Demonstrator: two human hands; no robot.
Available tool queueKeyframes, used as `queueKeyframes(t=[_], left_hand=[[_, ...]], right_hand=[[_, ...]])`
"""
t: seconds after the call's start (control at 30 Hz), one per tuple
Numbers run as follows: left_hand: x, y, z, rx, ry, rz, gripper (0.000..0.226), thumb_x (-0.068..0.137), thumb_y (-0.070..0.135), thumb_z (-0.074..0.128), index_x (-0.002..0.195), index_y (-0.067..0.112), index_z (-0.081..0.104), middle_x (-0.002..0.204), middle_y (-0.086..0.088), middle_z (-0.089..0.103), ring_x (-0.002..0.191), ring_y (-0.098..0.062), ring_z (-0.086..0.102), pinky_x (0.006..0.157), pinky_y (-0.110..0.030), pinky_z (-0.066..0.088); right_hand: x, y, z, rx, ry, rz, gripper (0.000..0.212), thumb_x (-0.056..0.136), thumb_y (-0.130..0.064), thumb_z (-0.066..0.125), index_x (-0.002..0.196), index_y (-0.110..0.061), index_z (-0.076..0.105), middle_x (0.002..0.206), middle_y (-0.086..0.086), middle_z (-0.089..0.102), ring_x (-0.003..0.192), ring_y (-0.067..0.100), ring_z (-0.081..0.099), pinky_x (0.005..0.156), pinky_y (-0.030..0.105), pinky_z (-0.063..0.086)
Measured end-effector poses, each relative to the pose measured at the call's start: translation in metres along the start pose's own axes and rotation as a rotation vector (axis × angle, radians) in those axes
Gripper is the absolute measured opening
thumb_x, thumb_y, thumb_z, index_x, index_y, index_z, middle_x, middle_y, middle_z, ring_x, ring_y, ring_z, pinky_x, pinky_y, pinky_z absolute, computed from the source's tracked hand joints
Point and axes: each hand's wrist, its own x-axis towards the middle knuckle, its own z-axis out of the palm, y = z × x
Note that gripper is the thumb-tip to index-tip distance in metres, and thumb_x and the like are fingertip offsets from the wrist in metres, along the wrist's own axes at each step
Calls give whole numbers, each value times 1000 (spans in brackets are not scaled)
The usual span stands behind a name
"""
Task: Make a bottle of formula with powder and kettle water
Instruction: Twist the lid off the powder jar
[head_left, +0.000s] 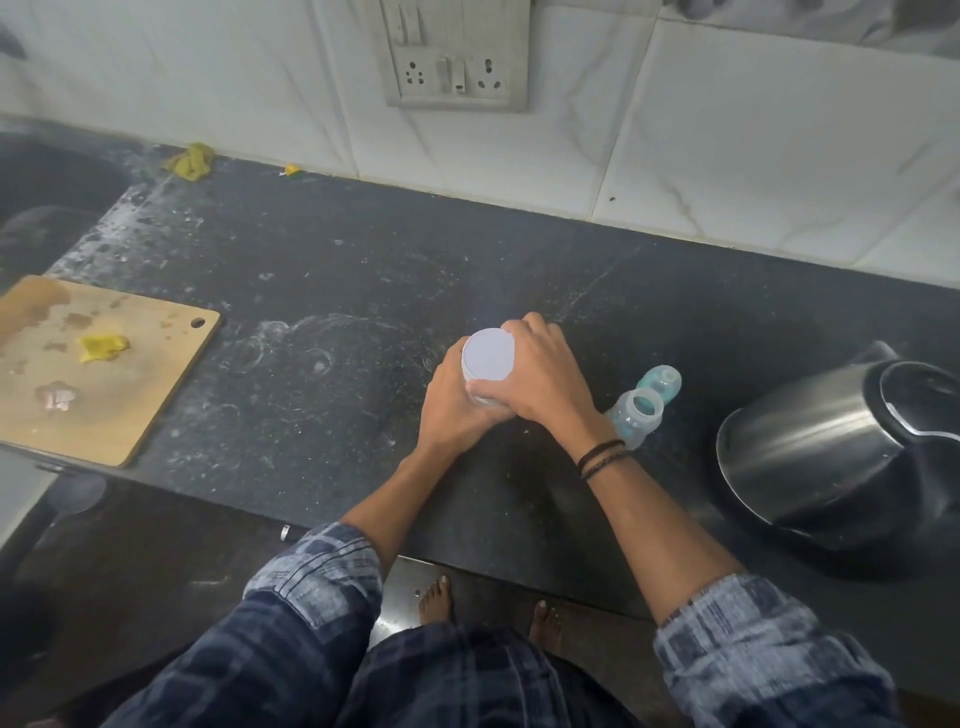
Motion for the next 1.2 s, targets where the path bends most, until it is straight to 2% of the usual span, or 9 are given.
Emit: queueKeyframes(t=[0.23,0.37,0.5,0.63,0.8,1.07,1.2], left_hand=[[1,-2,1,58,18,-11,89,61,40,94,134,45,42,133,20,54,118,-7,55,92,-32,50],[2,-2,0,64,31,-24,88,61,36,94,131,48,42,131,22,55,116,-5,55,89,-30,48],[2,-5,2,56,27,-27,90,60,38,94,134,47,43,132,23,54,120,-5,55,93,-37,52],[1,-6,2,44,16,-27,95,58,47,92,138,45,42,137,22,52,126,-9,53,98,-47,51],[1,-5,2,44,13,-34,96,57,48,90,139,44,40,138,21,51,126,-10,52,98,-48,50],[0,-5,3,47,5,-38,102,53,65,86,141,41,41,141,20,49,129,-10,50,102,-48,49],[0,-5,3,68,8,-33,100,54,62,87,141,42,41,140,21,49,127,-10,51,100,-47,50]], right_hand=[[2,8,-1,37,-8,-44,78,69,-55,82,132,-17,54,125,1,53,113,21,48,85,27,38],[4,12,-4,61,-24,-74,80,69,-54,84,133,-17,53,127,0,52,116,20,47,88,31,44],[5,10,-6,-18,-47,-108,80,75,-58,78,136,-14,50,129,3,49,121,22,46,89,33,45],[8,2,-7,-168,-23,-161,82,76,-71,70,128,-9,54,122,5,50,114,23,48,89,31,43],[11,-1,-5,-179,2,-167,79,77,-70,69,125,-8,56,119,4,51,111,22,48,88,31,43],[8,3,1,-106,22,-128,76,75,-65,72,126,-12,55,121,3,49,112,22,46,88,31,42],[9,5,1,-92,15,-138,78,75,-64,73,129,-12,54,125,3,50,113,21,46,90,31,43]])
